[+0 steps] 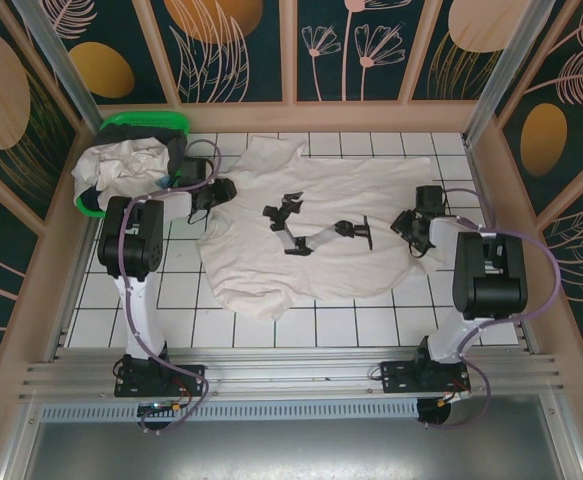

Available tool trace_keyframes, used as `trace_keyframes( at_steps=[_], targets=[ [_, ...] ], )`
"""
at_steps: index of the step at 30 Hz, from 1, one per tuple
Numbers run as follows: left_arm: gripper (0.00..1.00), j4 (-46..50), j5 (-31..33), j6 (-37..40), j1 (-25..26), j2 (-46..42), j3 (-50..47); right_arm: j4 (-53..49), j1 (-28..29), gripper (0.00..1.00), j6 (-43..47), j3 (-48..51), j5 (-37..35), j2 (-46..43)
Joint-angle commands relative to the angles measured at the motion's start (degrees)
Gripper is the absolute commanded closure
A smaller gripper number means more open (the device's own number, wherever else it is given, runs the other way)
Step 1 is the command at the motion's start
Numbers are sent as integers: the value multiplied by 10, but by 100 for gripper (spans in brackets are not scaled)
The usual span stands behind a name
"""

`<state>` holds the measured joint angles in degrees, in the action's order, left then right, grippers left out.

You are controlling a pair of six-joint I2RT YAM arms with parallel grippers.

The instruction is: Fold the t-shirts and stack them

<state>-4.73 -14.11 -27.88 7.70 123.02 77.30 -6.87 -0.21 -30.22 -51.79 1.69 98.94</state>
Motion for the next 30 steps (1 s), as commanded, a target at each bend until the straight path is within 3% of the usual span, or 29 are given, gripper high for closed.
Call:
trace_keyframes(
  at_steps=[1,4,7,10,19,21,25,30],
  targets=[
    [58,50,23,19,-7,28,34,16,7,41,23,-47,45,60],
    [58,69,32,23,-9,26,57,1,12,41,43,-112,48,97],
    [56,75,33,25,-9,-3,56,-58,30,41,46,-143,-12,80],
    [56,66,22,22,-7,-48,32,-78,59,40,28,-89,-74,-2],
    [56,30,18,16,62,-170,-104,-127,122,46,-49,85,-125,-164],
    [55,-4,5,4,63,-183,-147,-146,105,48,-60,108,-153,-186],
    [55,4,36,12,60,-161,-159,-132,26,56,-60,152,-108,-226],
    [57,-5,30,13,45,-127,-154,-157,-10,56,-70,170,-125,-280]
  ],
)
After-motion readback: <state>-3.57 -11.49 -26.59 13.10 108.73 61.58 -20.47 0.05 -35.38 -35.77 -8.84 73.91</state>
